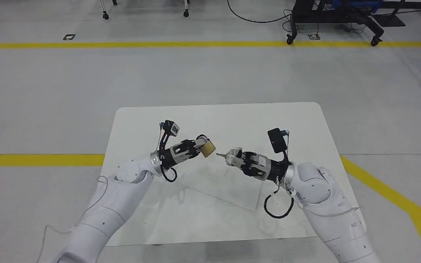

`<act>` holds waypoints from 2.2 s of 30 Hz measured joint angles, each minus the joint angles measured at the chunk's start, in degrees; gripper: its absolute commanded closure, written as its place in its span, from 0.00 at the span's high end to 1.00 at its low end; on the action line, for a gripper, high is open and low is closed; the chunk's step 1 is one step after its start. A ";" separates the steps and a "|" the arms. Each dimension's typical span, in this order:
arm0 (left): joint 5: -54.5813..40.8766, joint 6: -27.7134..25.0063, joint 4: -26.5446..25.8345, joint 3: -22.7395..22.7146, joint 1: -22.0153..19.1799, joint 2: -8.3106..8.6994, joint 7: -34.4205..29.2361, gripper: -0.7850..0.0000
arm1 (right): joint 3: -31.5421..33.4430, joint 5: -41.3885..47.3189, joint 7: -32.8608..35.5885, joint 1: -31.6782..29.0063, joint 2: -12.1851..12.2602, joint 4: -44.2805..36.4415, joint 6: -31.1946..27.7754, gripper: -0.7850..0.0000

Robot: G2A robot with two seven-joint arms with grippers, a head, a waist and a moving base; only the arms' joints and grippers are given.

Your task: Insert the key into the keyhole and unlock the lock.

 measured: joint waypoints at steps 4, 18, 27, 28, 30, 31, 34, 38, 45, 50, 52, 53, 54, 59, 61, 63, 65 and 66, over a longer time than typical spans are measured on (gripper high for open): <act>0.00 0.00 0.00 0.00 0.00 0.00 0.00 0.00 | 0.00 0.00 0.00 0.00 0.00 0.00 0.00 0.00; 0.91 -10.92 -4.52 1.12 5.19 -2.40 14.79 0.00 | -1.45 8.37 -10.24 -3.82 -1.04 -0.03 5.32 0.00; 3.02 -17.40 1.27 2.43 2.99 -4.69 17.98 0.00 | -3.31 5.20 -11.22 -5.49 -1.53 -2.30 12.96 0.00; 3.79 -18.05 1.38 2.36 2.92 -4.80 18.51 0.00 | -3.37 4.95 -11.43 -5.57 -1.58 -2.47 13.16 0.00; 5.06 -18.75 1.30 2.23 3.01 -5.02 19.54 0.00 | -3.48 4.42 -11.75 -5.64 -1.68 -2.71 13.64 0.00; 5.33 -18.75 1.17 2.15 3.07 -5.09 19.78 0.00 | -3.52 4.27 -11.83 -5.64 -1.72 -2.75 13.83 0.00; 5.96 -18.72 0.76 1.77 3.32 -5.23 19.93 0.00 | -3.71 4.07 -11.90 -5.49 -1.86 -2.57 14.49 0.00; 5.96 -18.70 0.44 0.95 3.70 -5.27 19.35 0.00 | -3.75 3.84 -11.82 -5.04 -2.02 -2.02 14.98 0.00; 4.19 -18.29 0.87 -0.88 3.95 -5.25 17.07 0.00 | -2.78 3.82 -12.04 -5.38 -2.05 -1.96 14.45 0.00; 4.40 -17.85 0.73 -1.02 4.02 -5.53 15.94 0.00 | -2.73 3.68 -12.01 -5.07 -2.21 -1.81 15.03 0.00; 4.58 -17.85 0.75 -1.14 4.10 -5.65 15.77 0.00 | -3.12 3.62 -11.84 -4.71 -2.36 -1.61 15.37 0.00; 4.68 -17.88 0.76 -1.21 4.12 -5.69 15.69 0.00 | -3.29 3.60 -11.81 -4.56 -2.43 -1.47 15.49 0.00; 4.75 -17.91 0.78 -1.32 4.16 -5.74 15.57 0.00 | -3.51 3.57 -11.79 -4.37 -2.51 -1.28 15.62 0.00; 4.90 -18.08 0.70 -1.98 4.42 -5.87 15.22 0.00 | -4.00 3.49 -11.79 -3.93 -2.79 -0.65 15.79 0.00; 5.06 -18.19 0.56 -2.23 4.58 -5.93 15.21 0.00 | -4.06 3.57 -11.74 -3.88 -2.86 -0.51 15.83 0.00; 5.17 -18.20 0.55 -2.43 4.72 -6.02 15.27 0.00 | -4.02 3.70 -11.65 -3.86 -2.92 -0.43 15.81 0.00; 5.04 -18.06 0.59 -2.56 4.81 -6.12 15.38 0.00 | -3.96 3.83 -11.65 -3.91 -2.96 -0.41 15.68 0.00; 4.88 -17.89 0.61 -2.62 4.85 -6.20 15.37 0.00 | -3.93 4.01 -11.63 -3.96 -2.99 -0.40 15.55 0.00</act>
